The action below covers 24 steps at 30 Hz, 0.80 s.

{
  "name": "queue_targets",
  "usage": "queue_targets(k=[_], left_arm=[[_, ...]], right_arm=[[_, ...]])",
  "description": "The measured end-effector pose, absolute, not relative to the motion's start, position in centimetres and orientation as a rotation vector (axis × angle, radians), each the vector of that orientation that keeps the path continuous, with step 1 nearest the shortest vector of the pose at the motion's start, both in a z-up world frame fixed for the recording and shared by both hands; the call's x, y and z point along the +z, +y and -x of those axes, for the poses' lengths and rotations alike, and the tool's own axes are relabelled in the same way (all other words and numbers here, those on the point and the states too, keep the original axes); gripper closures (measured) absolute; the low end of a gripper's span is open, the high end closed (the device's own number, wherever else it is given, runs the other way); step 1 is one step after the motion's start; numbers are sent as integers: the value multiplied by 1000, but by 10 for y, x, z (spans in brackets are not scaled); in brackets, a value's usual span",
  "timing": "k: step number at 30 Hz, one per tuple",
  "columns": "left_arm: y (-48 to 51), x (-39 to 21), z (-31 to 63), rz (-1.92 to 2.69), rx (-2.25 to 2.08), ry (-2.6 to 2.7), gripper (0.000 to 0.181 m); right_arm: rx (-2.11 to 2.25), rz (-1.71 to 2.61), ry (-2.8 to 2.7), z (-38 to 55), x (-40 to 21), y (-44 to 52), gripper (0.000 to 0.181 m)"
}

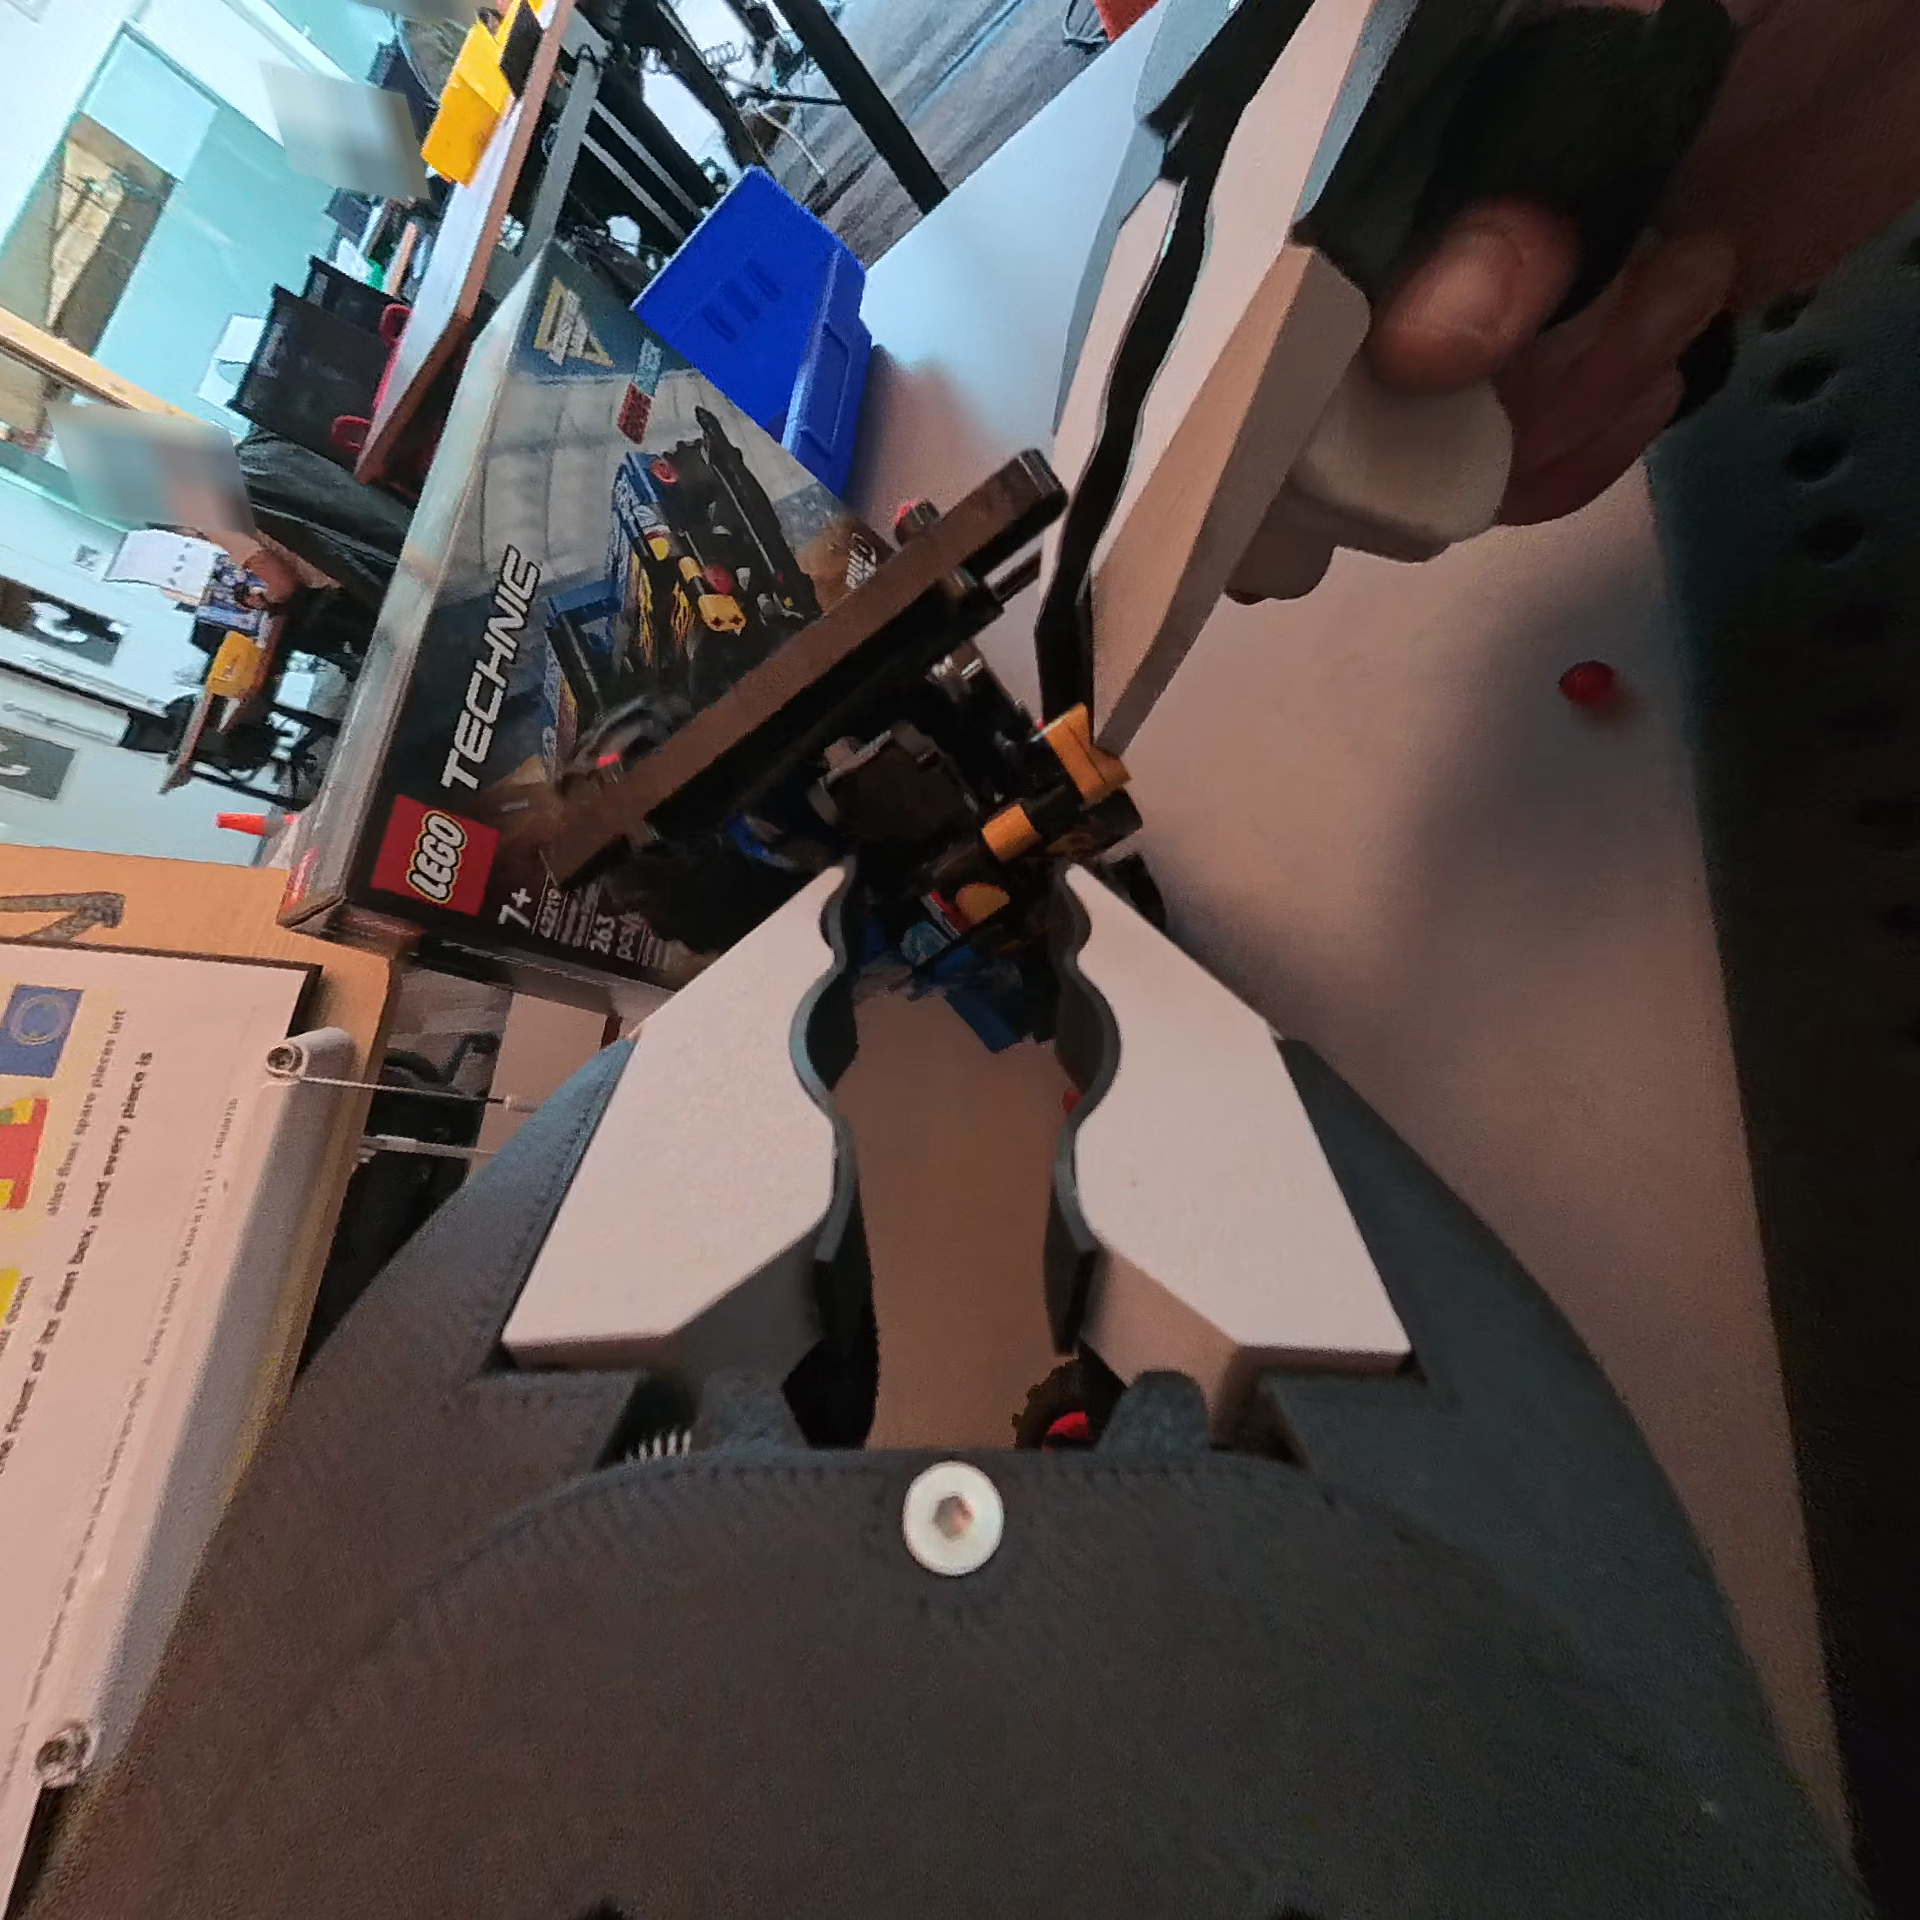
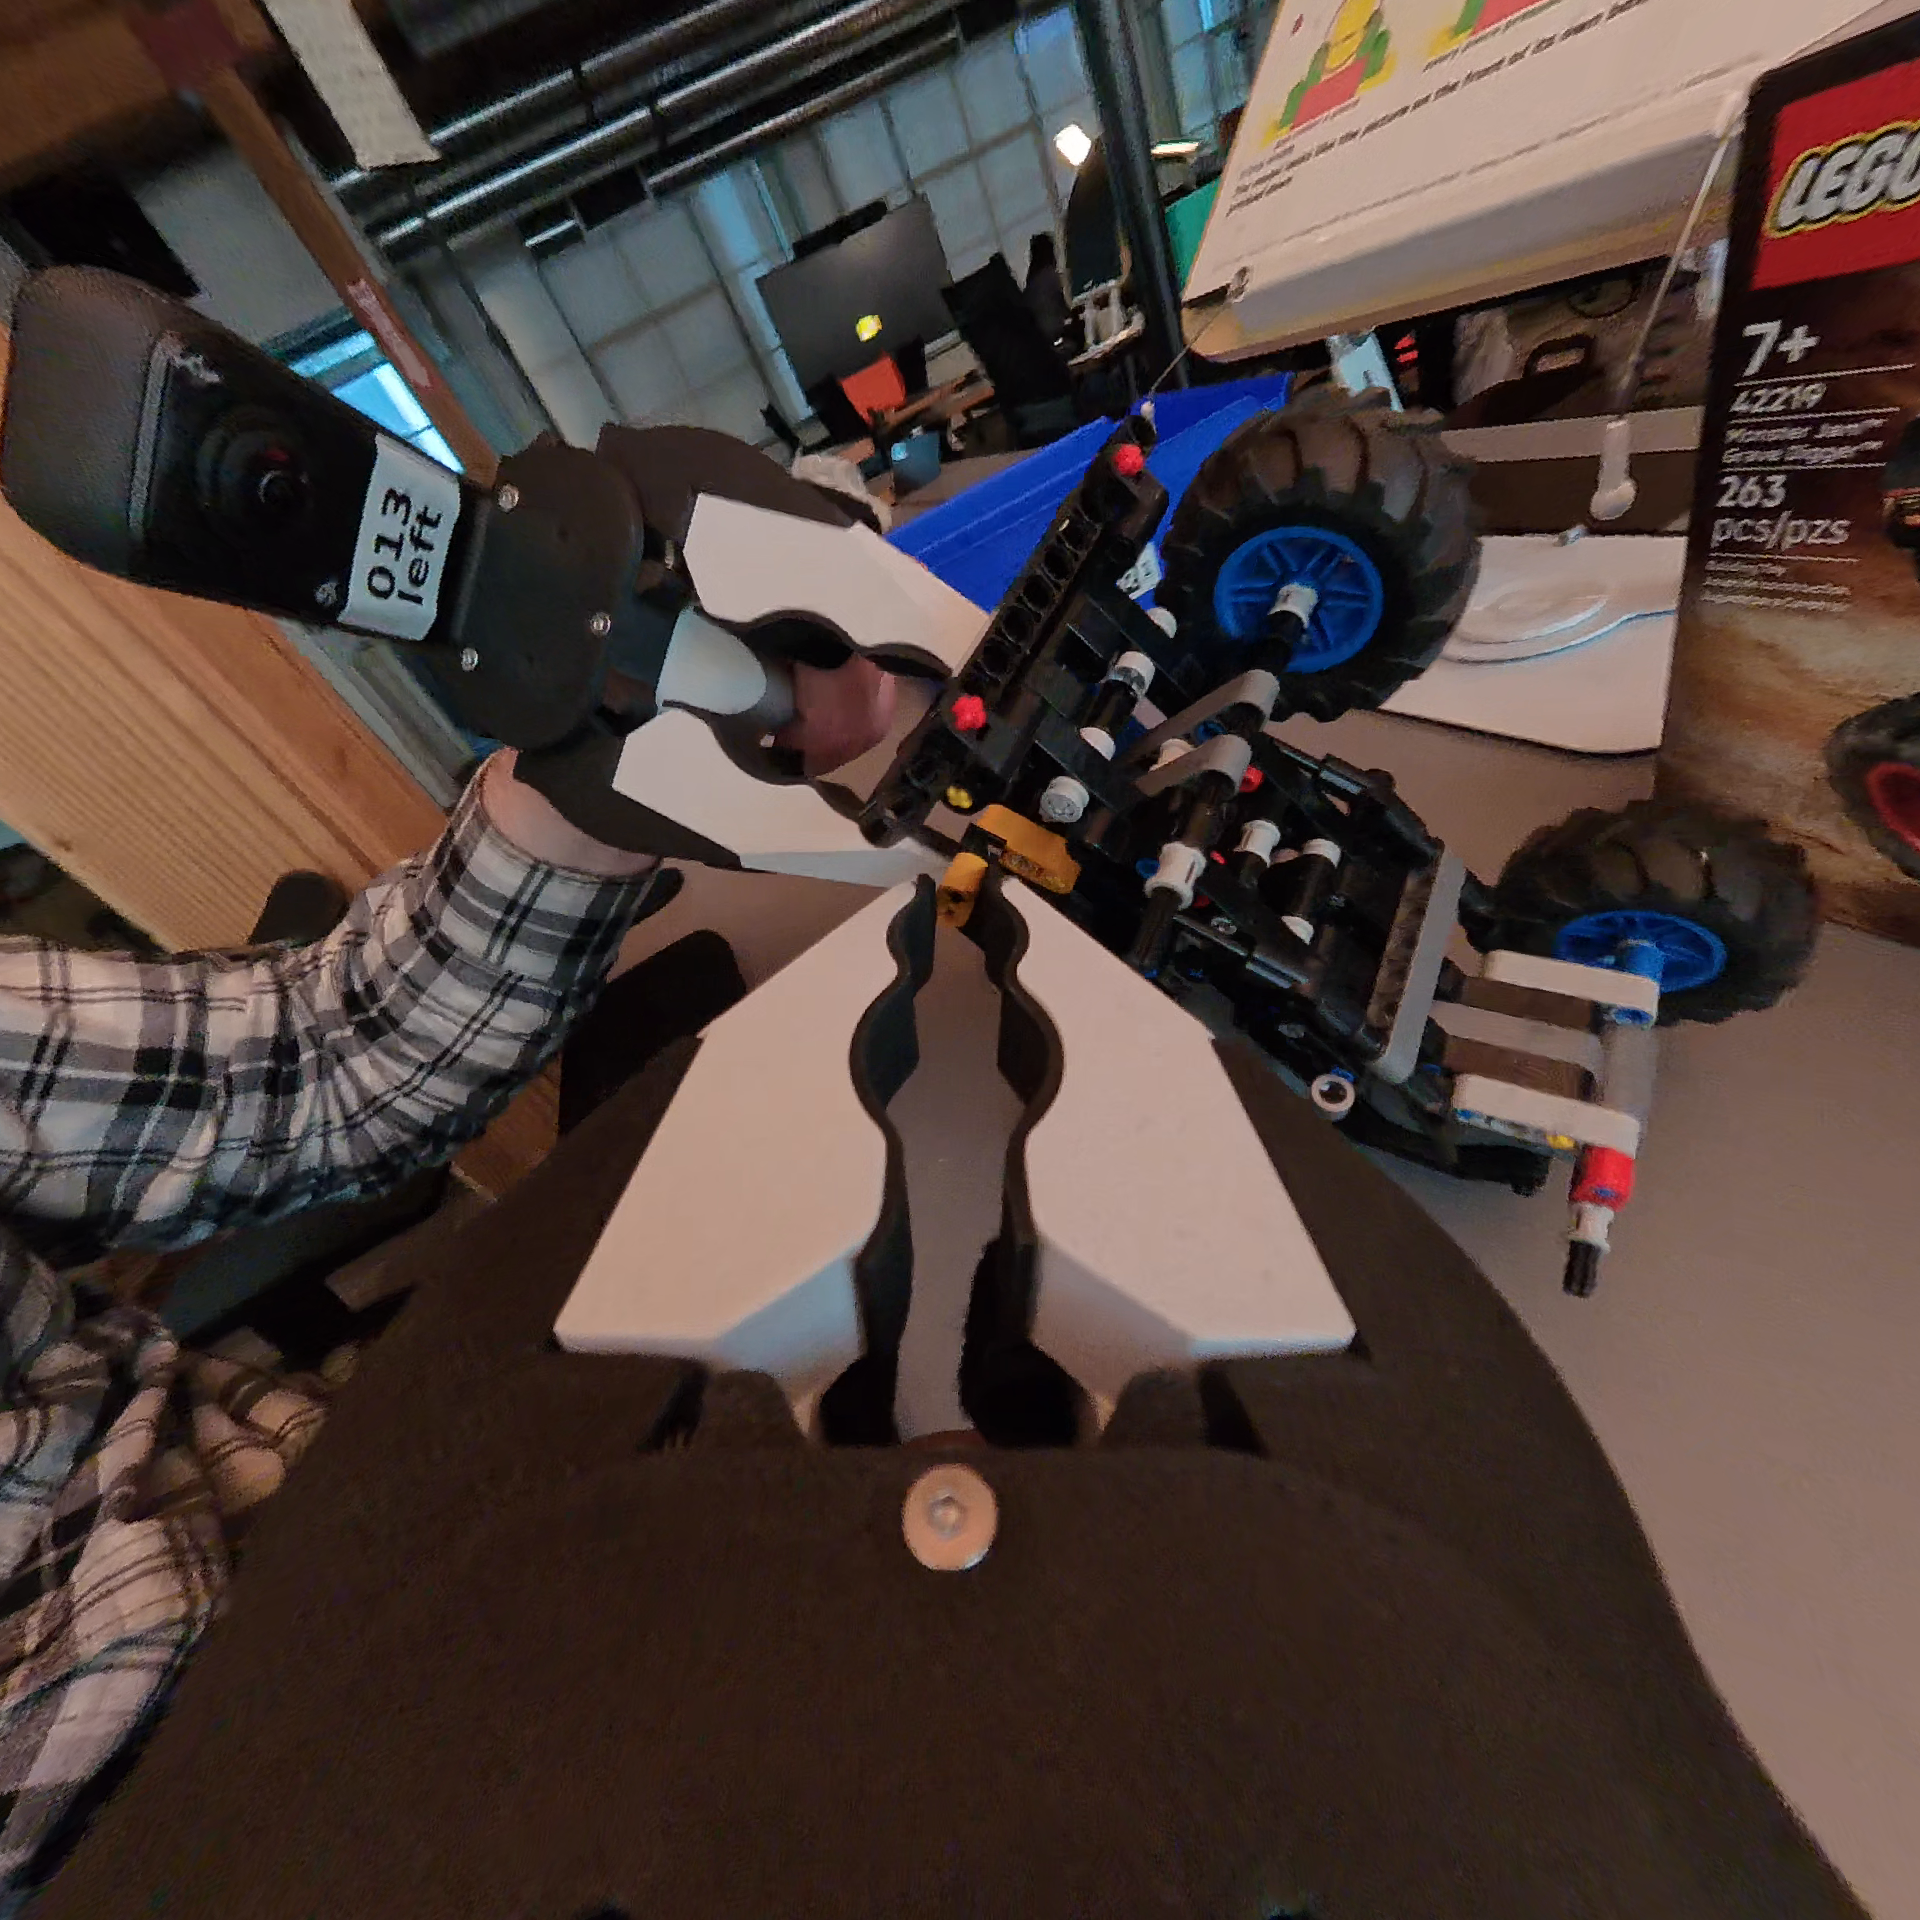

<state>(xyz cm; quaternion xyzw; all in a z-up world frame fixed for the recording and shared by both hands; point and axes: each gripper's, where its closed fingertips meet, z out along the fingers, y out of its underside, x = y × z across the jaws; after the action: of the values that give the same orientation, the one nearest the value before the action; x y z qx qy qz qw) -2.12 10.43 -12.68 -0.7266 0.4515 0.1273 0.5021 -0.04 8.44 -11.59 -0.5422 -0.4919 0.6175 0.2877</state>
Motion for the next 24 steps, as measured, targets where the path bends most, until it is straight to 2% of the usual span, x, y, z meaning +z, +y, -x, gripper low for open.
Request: queue_targets(k=[9, 11, 19, 22, 24], left_arm=[[102, -128, 24, 1699, 431, 938, 152], [101, -132, 23, 1704, 446, 929, 161], [94, -147, 17, 1660, 493, 1022, 163], [90, -151, 19, 1653, 489, 1063, 159], [89, -155, 25, 1662, 531, 1066, 147]], right_arm=[[1577, 1516, -1114, 15, -121, 81, 173], [1550, 1512, -1066, 15, -121, 86, 175], [1599, 1508, -1213, 10, -134, 78, 175], [1596, 1490, -1273, 5, -134, 81, 175], [1606, 1484, -1276, 3, -135, 87, 176]])
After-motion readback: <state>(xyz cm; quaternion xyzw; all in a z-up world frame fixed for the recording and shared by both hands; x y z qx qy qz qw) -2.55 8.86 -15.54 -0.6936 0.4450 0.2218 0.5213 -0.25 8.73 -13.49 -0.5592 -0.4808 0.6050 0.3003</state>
